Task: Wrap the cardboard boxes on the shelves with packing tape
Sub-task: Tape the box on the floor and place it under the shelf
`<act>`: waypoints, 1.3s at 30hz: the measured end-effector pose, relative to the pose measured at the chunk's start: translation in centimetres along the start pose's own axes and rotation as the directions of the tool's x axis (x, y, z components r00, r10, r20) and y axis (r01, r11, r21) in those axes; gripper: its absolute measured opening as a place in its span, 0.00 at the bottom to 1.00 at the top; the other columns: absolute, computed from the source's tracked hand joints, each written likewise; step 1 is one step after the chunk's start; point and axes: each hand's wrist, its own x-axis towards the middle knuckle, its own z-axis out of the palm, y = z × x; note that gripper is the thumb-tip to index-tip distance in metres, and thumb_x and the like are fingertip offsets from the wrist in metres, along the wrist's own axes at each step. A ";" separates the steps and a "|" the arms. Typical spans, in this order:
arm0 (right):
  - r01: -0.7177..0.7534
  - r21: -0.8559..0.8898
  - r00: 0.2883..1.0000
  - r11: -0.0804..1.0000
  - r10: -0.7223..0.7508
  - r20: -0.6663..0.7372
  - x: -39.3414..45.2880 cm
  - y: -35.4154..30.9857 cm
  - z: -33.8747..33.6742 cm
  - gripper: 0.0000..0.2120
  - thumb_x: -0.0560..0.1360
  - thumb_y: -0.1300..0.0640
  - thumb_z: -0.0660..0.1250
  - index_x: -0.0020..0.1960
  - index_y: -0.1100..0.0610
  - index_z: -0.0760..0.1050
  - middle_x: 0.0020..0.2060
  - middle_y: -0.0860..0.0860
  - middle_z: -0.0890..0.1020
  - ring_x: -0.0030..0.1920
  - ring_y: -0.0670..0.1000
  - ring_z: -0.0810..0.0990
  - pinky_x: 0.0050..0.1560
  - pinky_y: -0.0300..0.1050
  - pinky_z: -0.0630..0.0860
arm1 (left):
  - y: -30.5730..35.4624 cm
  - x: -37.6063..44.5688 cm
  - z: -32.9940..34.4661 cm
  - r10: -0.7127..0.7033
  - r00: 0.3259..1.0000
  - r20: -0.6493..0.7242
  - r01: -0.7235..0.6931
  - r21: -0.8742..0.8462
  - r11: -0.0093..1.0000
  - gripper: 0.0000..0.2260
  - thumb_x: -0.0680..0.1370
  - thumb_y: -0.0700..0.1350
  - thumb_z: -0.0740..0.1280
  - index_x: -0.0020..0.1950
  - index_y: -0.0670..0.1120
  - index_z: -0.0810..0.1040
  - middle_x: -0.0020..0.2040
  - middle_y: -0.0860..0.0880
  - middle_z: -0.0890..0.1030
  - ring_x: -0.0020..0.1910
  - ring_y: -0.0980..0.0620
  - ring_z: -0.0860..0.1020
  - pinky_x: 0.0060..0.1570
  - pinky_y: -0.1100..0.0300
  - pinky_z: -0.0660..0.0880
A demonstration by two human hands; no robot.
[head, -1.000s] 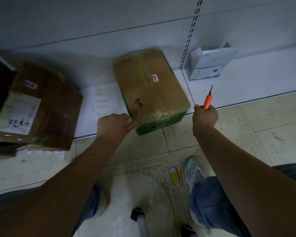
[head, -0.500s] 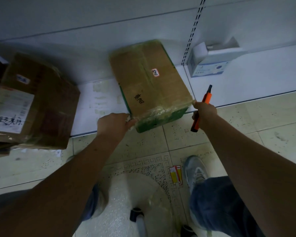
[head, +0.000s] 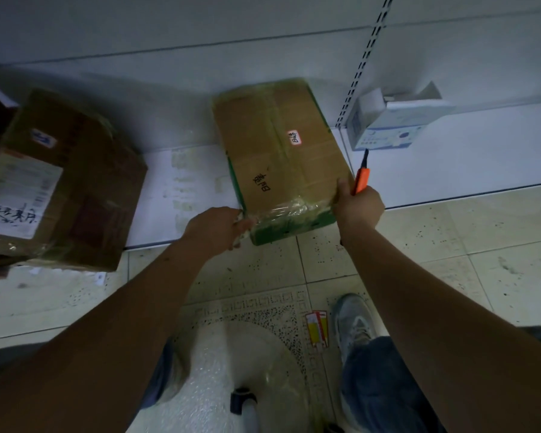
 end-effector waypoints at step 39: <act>0.192 -0.162 0.931 0.968 -0.127 0.343 -7.2 1.9 -1.2 0.14 0.78 0.47 0.67 0.53 0.54 0.67 0.44 0.50 0.76 0.45 0.52 0.77 0.46 0.51 0.76 | 2.2 -3.7 8.5 0.111 0.986 0.122 -0.038 -0.488 0.872 0.14 0.82 0.57 0.63 0.67 0.58 0.71 0.55 0.51 0.82 0.43 0.52 0.84 0.45 0.54 0.82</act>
